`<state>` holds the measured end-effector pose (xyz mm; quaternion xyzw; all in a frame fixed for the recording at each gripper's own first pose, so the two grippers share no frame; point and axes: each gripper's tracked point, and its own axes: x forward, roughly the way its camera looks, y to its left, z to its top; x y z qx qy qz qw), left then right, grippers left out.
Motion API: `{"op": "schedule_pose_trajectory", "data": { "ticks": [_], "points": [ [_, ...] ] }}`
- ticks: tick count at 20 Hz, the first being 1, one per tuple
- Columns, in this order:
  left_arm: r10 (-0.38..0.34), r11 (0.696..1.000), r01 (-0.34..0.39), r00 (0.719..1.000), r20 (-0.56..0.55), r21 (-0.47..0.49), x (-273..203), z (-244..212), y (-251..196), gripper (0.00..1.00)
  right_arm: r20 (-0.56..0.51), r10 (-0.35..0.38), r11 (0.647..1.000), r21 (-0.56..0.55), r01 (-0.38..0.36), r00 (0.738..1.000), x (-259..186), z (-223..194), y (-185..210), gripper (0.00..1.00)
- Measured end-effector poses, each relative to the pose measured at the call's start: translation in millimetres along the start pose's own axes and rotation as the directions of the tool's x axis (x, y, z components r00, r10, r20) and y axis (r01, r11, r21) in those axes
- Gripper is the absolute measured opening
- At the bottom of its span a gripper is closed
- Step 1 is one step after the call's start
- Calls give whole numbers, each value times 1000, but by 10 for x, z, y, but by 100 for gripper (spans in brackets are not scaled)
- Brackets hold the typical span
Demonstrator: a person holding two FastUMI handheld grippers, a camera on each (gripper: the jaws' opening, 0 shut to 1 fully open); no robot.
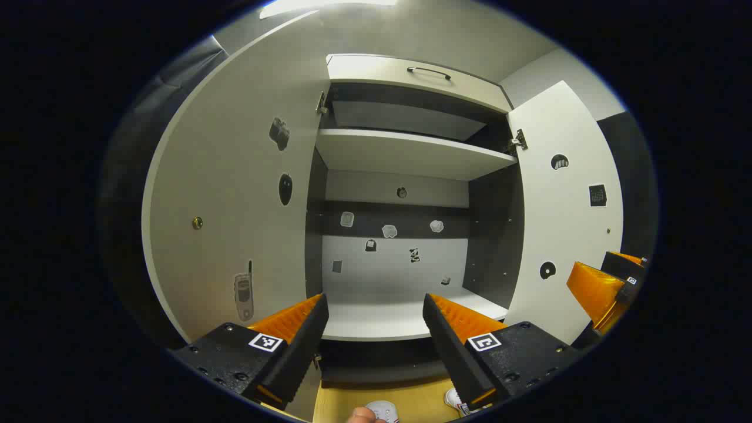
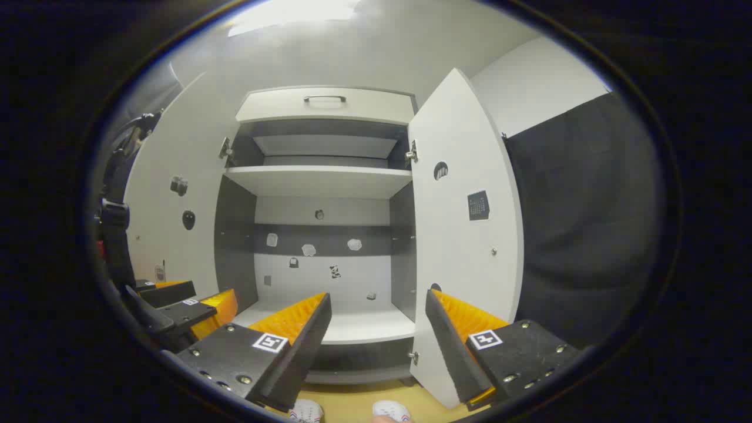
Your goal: Grab one shoe with the right hand and put it into the shoe cabinet, grab the other shoe with the left hand and put it into the shoe cabinet; then close the right door with the right hand and the left door with the left hand.
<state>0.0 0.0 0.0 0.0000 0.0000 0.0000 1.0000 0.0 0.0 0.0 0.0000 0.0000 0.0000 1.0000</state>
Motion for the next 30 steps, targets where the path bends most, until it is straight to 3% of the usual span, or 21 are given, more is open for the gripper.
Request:
{"op": "schedule_pose_trajectory", "data": {
  "ticks": [13, 30],
  "points": [
    [31, 998, -31, 1000, 1, 50, 144, 71, 152, 98, -46, -10, 1000, -20, 9, 999, 158, -223, -21, 96],
    [36, 999, -36, 999, -29, 1, 116, -9, 255, 97, -86, -36, 999, -16, 35, 996, 80, -326, -29, 96]
  ]
}}
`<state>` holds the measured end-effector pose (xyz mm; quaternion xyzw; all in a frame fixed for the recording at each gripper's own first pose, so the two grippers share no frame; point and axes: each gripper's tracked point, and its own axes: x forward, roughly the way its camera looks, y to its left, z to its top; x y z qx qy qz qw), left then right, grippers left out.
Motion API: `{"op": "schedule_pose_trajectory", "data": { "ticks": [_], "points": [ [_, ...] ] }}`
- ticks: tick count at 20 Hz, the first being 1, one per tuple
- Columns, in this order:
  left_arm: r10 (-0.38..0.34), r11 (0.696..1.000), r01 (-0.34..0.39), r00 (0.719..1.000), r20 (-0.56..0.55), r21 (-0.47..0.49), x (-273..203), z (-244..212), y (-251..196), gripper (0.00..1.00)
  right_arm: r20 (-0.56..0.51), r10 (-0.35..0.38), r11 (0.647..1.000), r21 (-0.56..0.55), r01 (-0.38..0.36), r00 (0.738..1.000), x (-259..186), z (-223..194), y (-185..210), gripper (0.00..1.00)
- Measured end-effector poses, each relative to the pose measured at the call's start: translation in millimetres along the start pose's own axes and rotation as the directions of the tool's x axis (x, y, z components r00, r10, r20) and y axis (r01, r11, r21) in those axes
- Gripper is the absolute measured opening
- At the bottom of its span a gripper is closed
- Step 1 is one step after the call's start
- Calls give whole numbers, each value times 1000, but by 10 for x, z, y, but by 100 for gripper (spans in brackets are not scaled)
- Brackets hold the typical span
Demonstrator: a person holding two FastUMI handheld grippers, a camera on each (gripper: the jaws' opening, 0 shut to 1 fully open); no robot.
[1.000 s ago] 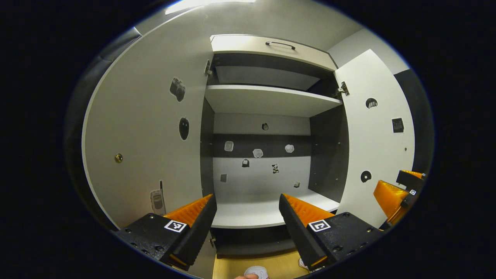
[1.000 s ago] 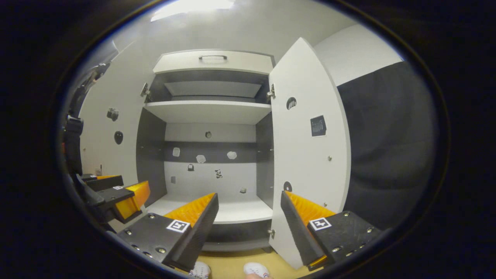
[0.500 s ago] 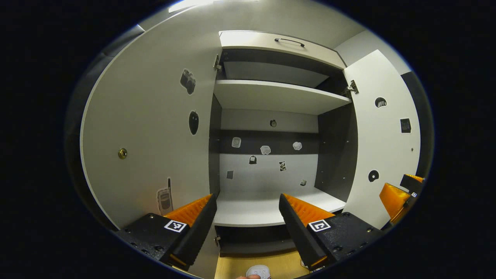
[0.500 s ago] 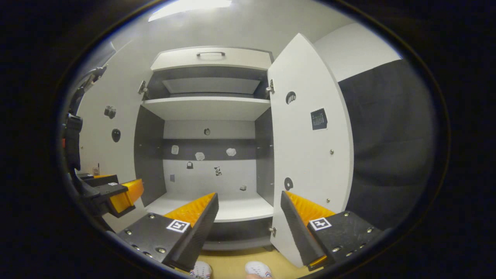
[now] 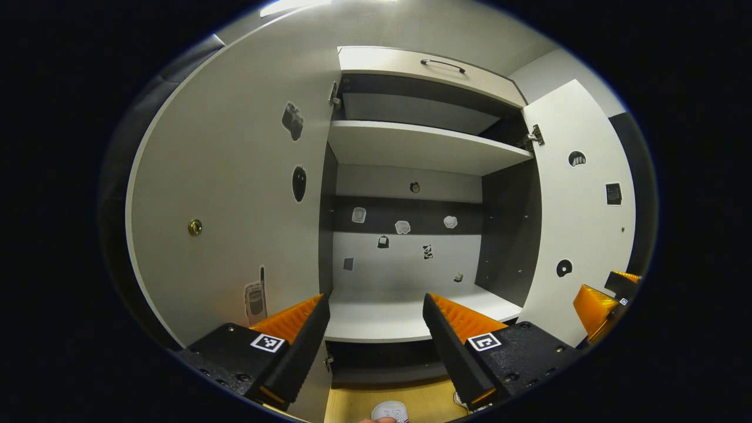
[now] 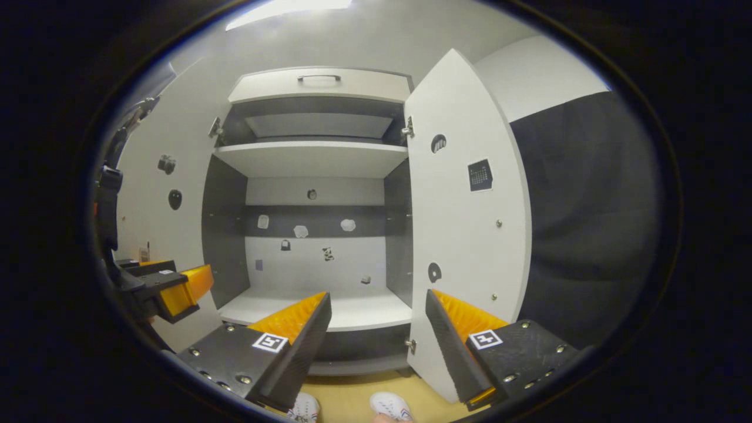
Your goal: Grab one shoe with the right hand and put it into the shoe cabinet, grab the other shoe with the left hand and put it into the shoe cabinet; then close the right door with the right hand and the left door with the left hand.
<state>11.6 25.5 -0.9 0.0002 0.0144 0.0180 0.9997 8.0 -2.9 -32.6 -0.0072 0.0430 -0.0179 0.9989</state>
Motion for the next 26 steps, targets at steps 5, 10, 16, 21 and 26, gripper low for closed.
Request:
{"op": "schedule_pose_trajectory", "data": {
  "ticks": [5, 10, 16, 21, 26],
  "points": [
    [-9, 1000, 9, 1000, 12, 7, -18, 28, -12, 96, -14, 1, 1000, -2, -1, 1000, -1, -55, 16, 96],
    [-16, 1000, 15, 1000, 19, 13, -42, 49, -18, 96, -75, -2, 1000, -21, 0, 997, 2, -340, -3, 96],
    [-26, 999, 26, 999, 23, 38, -92, 12, -20, 96, -273, -15, 996, -91, -11, 962, 32, -1197, -23, 96],
    [-36, 999, 35, 999, 20, 41, -89, 1, -32, 96, -451, -12, 995, -97, -36, 892, -5, -2023, -3, 97],
    [-45, 998, 44, 999, 22, 42, -82, -3, -37, 95, -606, -10, 994, -91, -57, 795, -128, -2787, -32, 96]
  ]
}}
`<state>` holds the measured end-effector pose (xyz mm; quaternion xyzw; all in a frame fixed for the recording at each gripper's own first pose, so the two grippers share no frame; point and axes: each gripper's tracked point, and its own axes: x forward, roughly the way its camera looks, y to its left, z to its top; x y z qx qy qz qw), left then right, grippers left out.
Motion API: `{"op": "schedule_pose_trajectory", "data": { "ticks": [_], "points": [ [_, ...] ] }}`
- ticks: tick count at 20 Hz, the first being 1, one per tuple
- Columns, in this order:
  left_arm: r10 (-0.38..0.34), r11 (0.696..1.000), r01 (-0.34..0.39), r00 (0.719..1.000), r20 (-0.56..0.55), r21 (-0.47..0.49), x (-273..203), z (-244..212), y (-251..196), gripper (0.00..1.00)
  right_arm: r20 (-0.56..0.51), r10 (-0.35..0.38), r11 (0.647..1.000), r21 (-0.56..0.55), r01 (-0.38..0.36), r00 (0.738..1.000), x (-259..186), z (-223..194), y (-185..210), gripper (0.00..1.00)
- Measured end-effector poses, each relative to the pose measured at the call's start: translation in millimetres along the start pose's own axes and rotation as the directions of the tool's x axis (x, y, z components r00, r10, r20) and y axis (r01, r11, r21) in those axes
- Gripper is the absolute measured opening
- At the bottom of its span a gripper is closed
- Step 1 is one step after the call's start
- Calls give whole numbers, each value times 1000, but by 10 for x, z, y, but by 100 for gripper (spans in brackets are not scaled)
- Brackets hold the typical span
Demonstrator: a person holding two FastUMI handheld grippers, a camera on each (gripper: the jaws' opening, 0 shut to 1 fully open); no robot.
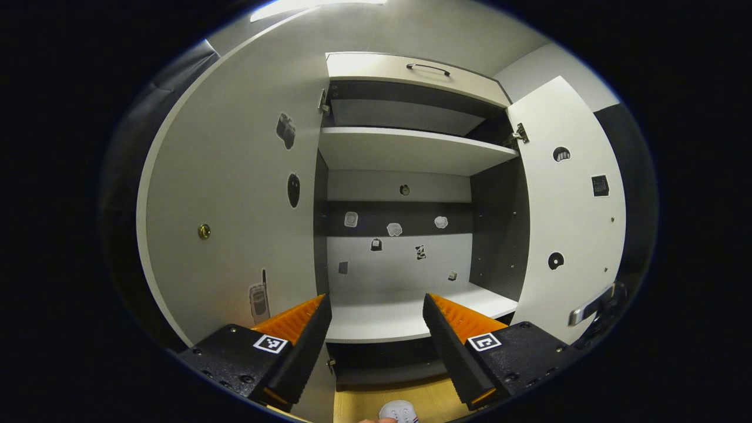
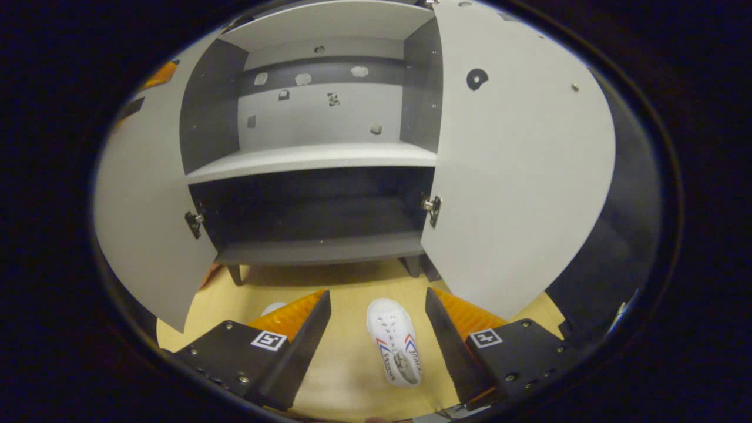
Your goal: Grab one shoe with the right hand and put it into the shoe cabinet, grab the other shoe with the left hand and put it into the shoe cabinet; then close the right door with the right hand and the left door with the left hand.
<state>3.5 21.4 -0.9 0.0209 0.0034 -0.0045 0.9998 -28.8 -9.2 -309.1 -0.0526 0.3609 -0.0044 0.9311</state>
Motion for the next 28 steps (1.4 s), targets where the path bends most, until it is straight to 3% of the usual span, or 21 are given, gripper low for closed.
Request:
{"op": "schedule_pose_trajectory", "data": {
  "ticks": [5, 10, 16, 17, 22, 24, 25, 26, 27, 28],
  "points": [
    [5, 1000, -5, 1000, 0, -13, -14, -21, 4, 95, -145, 11, 1000, -17, -14, 989, 223, -642, 0, 97],
    [-5, 1000, 5, 1000, 7, -15, -63, -12, -11, 95, -284, 22, 1000, -2, -24, 959, 375, -1241, -1, 97],
    [-8, 1000, 8, 1000, 6, -16, -81, -27, -13, 95, -313, -28, 998, -61, 9, 949, 665, -1435, -124, 96],
    [-8, 1000, 8, 1000, 4, -22, -88, -35, -18, 95, -314, -38, 997, -75, 16, 949, 727, -1449, -141, 89],
    [-17, 999, 17, 1000, 0, -44, -137, -47, -31, 95, -377, -75, 988, -156, 17, 923, 948, -1711, -154, 84],
    [-24, 999, 24, 1000, 6, -45, -155, -39, -36, 95, -423, -84, 981, -195, 0, 902, 991, -1893, -142, 66],
    [-24, 999, 24, 1000, 7, -45, -165, -40, -34, 95, -460, -96, 975, -220, -9, 883, 1004, -2027, -139, 66],
    [-24, 999, 24, 1000, 7, -45, -168, -42, -29, 95, -425, -110, 963, -268, -9, 899, 1054, -1997, -141, 68],
    [-25, 999, 26, 1000, 6, -46, -179, -49, -33, 95, -422, -123, 947, -322, -22, 898, 1066, -2027, -114, 66],
    [-26, 998, 26, 1000, 5, -49, -189, -50, -35, 95, -397, -174, 910, -416, -8, 901, 1039, -2019, -234, 63]
  ]
}}
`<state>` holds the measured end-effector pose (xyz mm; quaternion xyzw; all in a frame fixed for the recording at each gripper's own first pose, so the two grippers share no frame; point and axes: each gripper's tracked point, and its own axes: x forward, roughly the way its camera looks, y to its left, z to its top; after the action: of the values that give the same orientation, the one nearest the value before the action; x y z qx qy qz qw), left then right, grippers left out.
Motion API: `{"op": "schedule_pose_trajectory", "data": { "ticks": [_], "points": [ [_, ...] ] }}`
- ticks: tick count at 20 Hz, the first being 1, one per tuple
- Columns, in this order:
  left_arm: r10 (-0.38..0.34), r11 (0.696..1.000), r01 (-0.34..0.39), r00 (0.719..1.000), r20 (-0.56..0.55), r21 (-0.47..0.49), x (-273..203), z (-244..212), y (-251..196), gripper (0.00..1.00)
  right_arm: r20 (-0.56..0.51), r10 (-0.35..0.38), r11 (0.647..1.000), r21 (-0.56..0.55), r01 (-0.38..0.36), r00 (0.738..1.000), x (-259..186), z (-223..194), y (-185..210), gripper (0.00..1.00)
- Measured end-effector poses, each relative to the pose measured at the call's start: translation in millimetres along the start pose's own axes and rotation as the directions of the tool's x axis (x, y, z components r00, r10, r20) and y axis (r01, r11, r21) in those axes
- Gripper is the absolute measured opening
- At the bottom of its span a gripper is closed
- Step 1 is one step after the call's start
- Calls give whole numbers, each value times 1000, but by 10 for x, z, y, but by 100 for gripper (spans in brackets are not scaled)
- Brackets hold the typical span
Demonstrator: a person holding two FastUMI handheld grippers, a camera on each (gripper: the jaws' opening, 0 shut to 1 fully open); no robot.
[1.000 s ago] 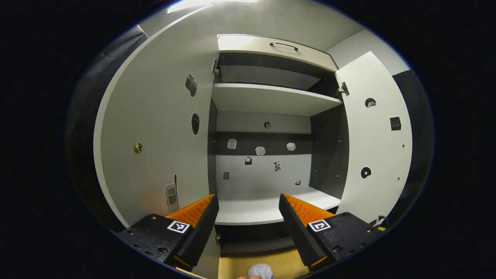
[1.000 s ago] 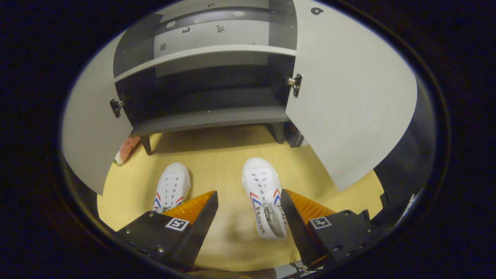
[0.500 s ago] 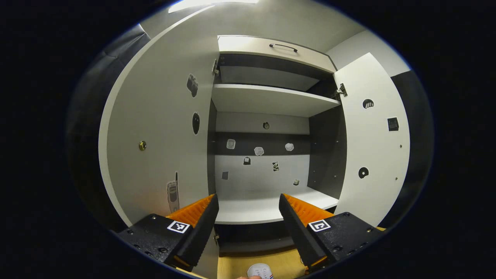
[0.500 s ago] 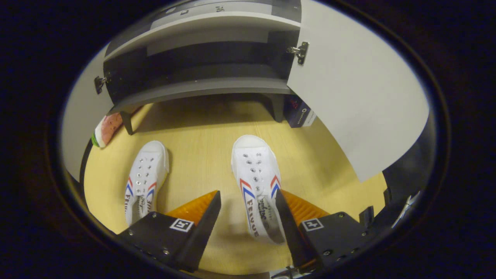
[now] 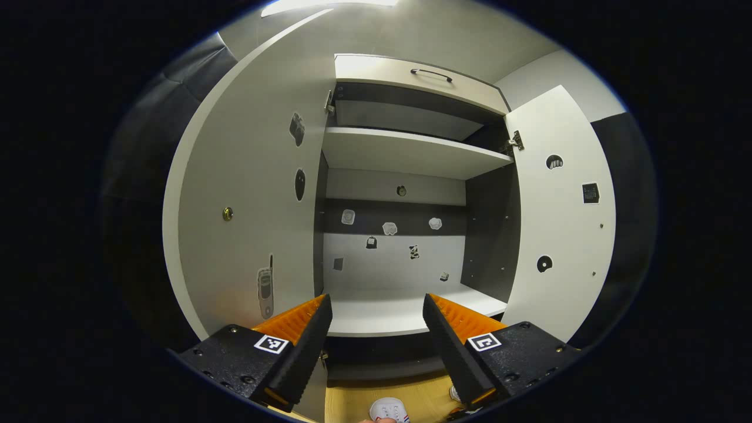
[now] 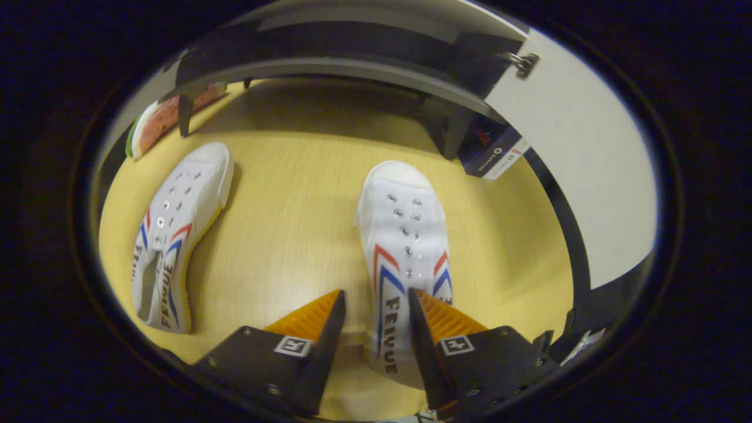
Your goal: Grab one shoe with the right hand and put it into the shoe cabinet, grab the other shoe with the left hand and put it into the shoe cabinet; then close the right door with the right hand and the left door with the left hand.
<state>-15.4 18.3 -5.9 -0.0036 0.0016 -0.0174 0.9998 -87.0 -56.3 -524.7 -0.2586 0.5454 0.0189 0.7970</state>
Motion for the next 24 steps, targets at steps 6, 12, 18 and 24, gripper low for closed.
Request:
{"op": "schedule_pose_trajectory", "data": {
  "ticks": [6, 12, 18, 24],
  "points": [
    [-18, 1000, 18, 1000, -2, -6, -32, -18, -20, 95, 33, 16, 1000, 5, -16, 999, -28, 48, 10, 23],
    [-36, 999, 36, 999, 1, -8, -60, -21, -38, 95, 76, 111, 976, 178, -123, 991, -163, 176, 143, 8],
    [-39, 999, 39, 999, -9, 5, -82, -67, -37, 95, 195, 145, 917, 342, -206, 970, -498, 641, -21, 1],
    [-39, 999, 40, 999, -16, 10, -73, -83, -37, 95, 187, 181, 898, 368, -240, 966, -425, 587, 5, 0]
  ]
}}
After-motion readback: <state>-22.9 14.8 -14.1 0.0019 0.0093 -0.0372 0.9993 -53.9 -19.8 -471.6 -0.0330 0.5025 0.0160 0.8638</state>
